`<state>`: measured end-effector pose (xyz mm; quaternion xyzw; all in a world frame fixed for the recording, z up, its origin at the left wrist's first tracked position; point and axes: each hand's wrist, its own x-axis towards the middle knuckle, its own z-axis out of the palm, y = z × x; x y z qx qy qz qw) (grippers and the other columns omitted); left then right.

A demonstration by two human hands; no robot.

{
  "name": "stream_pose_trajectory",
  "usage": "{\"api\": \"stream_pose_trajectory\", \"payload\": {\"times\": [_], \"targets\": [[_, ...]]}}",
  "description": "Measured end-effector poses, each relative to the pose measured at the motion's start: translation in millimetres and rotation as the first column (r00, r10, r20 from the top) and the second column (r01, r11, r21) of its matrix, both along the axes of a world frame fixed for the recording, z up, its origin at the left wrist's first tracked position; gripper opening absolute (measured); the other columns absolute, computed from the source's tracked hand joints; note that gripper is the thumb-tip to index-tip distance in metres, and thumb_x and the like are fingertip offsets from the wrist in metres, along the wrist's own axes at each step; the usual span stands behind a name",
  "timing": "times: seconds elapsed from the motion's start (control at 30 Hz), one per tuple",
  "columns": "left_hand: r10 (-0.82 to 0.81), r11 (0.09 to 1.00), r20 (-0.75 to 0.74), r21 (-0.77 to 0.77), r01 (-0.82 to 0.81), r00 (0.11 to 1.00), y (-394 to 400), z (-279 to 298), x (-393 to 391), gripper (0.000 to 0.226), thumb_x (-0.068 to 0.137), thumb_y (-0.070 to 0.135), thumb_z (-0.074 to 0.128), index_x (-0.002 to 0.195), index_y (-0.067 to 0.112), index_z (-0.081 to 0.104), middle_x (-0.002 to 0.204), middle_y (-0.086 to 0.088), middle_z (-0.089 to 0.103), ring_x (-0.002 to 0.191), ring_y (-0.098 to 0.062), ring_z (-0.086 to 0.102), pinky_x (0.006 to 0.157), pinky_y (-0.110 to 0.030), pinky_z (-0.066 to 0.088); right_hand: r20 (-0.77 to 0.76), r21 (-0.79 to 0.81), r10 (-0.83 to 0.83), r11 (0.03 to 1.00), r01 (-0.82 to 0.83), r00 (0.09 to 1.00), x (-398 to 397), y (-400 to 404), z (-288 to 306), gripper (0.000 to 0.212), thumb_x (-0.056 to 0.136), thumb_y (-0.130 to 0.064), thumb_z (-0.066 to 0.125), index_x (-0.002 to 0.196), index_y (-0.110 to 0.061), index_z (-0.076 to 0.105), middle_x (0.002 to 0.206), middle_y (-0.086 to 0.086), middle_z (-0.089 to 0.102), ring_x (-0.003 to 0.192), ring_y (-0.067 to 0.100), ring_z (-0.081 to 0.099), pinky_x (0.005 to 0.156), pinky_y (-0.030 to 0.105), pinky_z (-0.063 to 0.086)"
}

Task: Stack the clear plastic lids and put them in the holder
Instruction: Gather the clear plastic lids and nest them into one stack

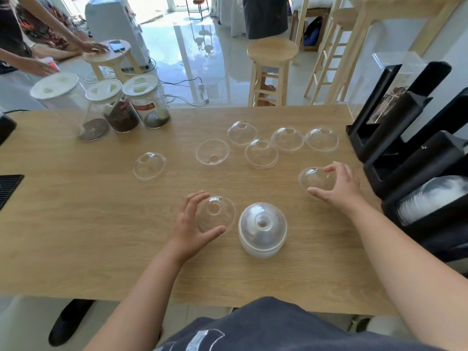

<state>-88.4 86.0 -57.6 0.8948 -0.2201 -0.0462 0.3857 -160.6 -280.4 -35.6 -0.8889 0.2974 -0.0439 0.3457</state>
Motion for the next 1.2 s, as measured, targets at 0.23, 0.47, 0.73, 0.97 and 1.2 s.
{"api": "stream_pose_trajectory", "payload": {"times": [0.23, 0.47, 0.73, 0.97, 1.2], "targets": [[0.017, 0.997, -0.111, 0.072, -0.009, 0.994, -4, -6, 4, 0.1, 0.056, 0.052, 0.088, 0.141, 0.028, 0.042, 0.137, 0.006, 0.051, 0.129, -0.016, 0.046, 0.11, -0.042, 0.038, -0.038, 0.028, -0.032, 0.999, 0.033, 0.999, 5, 0, -13, 0.084, 0.069, -0.048, 0.078, 0.138, -0.034, 0.032, 0.143, -0.002, 0.046, 0.133, 0.028, 0.028, 0.106, 0.045, 0.03], [0.073, 0.995, -0.11, -0.061, -0.08, 0.991, -4, 1, 5, 0.091, 0.059, 0.038, 0.092, 0.135, 0.034, 0.042, 0.135, 0.011, 0.047, 0.122, -0.003, 0.044, 0.105, -0.025, 0.036, 0.246, 0.245, 0.026, 0.966, -0.088, 0.969, -1, 42, 31, 0.077, 0.062, -0.051, 0.083, 0.128, -0.043, 0.043, 0.131, -0.011, 0.051, 0.125, 0.014, 0.042, 0.101, 0.035, 0.037], [0.104, 0.953, -0.103, -0.273, -0.129, 0.989, -15, 35, 3, 0.093, 0.056, 0.057, 0.086, 0.135, 0.032, 0.044, 0.135, 0.01, 0.05, 0.127, -0.005, 0.049, 0.108, -0.027, 0.041, 0.2, 0.088, 0.485, 0.857, -0.508, 0.852, -49, 112, 53, 0.08, 0.058, -0.045, 0.086, 0.126, -0.046, 0.045, 0.123, -0.03, 0.041, 0.12, 0.002, 0.036, 0.095, 0.013, 0.027], [0.034, 0.907, -0.099, -0.416, -0.073, 0.994, -27, 68, -11, 0.092, 0.058, 0.057, 0.085, 0.136, 0.029, 0.044, 0.137, 0.003, 0.053, 0.13, -0.007, 0.051, 0.108, -0.032, 0.043, 0.204, 0.0, 0.517, 0.849, -0.528, 0.832, -49, 119, 28, 0.08, 0.06, -0.052, 0.081, 0.131, -0.044, 0.044, 0.132, -0.022, 0.045, 0.121, 0.011, 0.034, 0.107, 0.031, 0.03], [-0.096, 0.932, 0.04, -0.346, 0.104, 0.995, -37, 81, -33, 0.085, 0.063, 0.05, 0.085, 0.135, 0.038, 0.041, 0.136, 0.002, 0.05, 0.13, -0.018, 0.05, 0.107, -0.036, 0.044, 0.214, 0.082, 0.488, 0.854, -0.513, 0.846, -51, 118, 26, 0.088, 0.057, -0.053, 0.083, 0.132, -0.049, 0.037, 0.133, -0.024, 0.041, 0.121, 0.01, 0.035, 0.106, 0.038, 0.035]]}}
